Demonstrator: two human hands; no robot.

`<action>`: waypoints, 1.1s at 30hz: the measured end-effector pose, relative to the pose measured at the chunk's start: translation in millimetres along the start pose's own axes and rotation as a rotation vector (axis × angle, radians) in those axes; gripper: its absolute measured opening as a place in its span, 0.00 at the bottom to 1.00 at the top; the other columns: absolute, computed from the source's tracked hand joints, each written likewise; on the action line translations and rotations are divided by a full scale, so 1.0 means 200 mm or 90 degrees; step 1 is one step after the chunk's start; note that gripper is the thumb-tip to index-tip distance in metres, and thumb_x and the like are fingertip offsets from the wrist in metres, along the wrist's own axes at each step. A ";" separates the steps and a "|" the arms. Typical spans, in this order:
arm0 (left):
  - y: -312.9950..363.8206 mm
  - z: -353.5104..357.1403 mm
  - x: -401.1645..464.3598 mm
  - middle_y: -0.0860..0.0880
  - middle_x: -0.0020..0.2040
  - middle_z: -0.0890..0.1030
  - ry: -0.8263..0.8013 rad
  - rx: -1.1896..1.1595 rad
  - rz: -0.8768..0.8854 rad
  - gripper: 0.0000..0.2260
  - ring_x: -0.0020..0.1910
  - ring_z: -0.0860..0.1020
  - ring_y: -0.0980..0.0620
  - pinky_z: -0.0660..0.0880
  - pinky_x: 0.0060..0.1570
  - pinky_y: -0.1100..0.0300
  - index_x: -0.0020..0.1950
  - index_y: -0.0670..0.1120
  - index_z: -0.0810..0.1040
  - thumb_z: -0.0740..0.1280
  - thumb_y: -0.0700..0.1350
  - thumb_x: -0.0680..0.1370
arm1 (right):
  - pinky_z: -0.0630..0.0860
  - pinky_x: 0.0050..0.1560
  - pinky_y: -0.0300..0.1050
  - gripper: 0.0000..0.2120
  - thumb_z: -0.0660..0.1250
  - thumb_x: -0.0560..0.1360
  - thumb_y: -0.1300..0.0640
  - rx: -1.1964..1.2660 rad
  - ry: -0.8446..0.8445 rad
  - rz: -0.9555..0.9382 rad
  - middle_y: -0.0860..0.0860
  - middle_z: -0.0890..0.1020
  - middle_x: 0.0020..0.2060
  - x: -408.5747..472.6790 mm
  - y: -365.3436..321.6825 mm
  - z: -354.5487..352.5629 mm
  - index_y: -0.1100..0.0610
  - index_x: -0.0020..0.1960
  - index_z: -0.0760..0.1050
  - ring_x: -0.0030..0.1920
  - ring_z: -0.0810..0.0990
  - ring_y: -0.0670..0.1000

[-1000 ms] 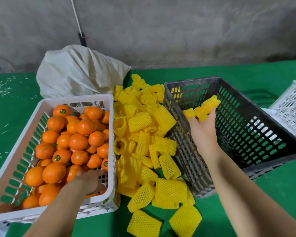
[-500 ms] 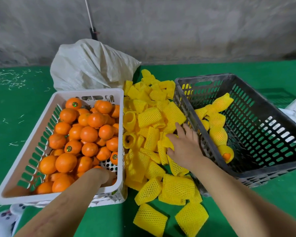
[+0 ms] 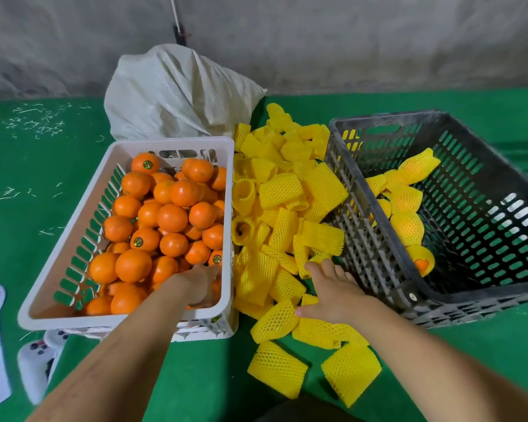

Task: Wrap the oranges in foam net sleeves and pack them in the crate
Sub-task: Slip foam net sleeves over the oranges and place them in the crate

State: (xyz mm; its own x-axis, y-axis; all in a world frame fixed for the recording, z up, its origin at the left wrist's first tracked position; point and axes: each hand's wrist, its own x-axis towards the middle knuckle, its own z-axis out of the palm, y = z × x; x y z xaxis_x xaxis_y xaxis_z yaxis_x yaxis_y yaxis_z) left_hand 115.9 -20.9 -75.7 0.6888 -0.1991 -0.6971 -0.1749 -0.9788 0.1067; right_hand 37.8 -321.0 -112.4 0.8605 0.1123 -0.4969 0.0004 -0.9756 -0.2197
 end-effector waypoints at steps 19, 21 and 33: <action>0.42 0.00 -0.25 0.48 0.60 0.84 0.260 -1.016 0.369 0.28 0.50 0.85 0.49 0.81 0.51 0.55 0.70 0.57 0.79 0.76 0.59 0.71 | 0.83 0.48 0.53 0.21 0.72 0.76 0.53 0.812 0.411 -0.077 0.49 0.77 0.59 -0.11 -0.38 -0.41 0.41 0.65 0.70 0.49 0.84 0.52; 0.39 0.01 -0.24 0.46 0.60 0.85 0.228 -1.034 0.394 0.25 0.50 0.84 0.46 0.81 0.52 0.54 0.69 0.55 0.80 0.75 0.58 0.73 | 0.83 0.55 0.53 0.26 0.70 0.75 0.46 0.985 0.312 -0.059 0.45 0.80 0.60 -0.11 -0.41 -0.39 0.47 0.71 0.70 0.52 0.86 0.50; 0.34 0.00 -0.24 0.42 0.60 0.82 0.066 -1.029 0.463 0.32 0.40 0.82 0.46 0.81 0.43 0.55 0.72 0.44 0.76 0.74 0.54 0.70 | 0.75 0.49 0.37 0.07 0.72 0.78 0.60 0.586 0.482 -0.059 0.45 0.78 0.49 -0.07 -0.41 -0.44 0.49 0.47 0.78 0.46 0.77 0.40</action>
State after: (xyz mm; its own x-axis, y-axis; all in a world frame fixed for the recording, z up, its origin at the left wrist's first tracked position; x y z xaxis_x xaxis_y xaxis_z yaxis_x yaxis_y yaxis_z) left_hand 69.6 -77.9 -35.0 0.8442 -0.5118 -0.1592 0.3215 0.2459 0.9144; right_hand 71.2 -259.9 -14.0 0.9580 -0.2662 0.1063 -0.0202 -0.4326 -0.9014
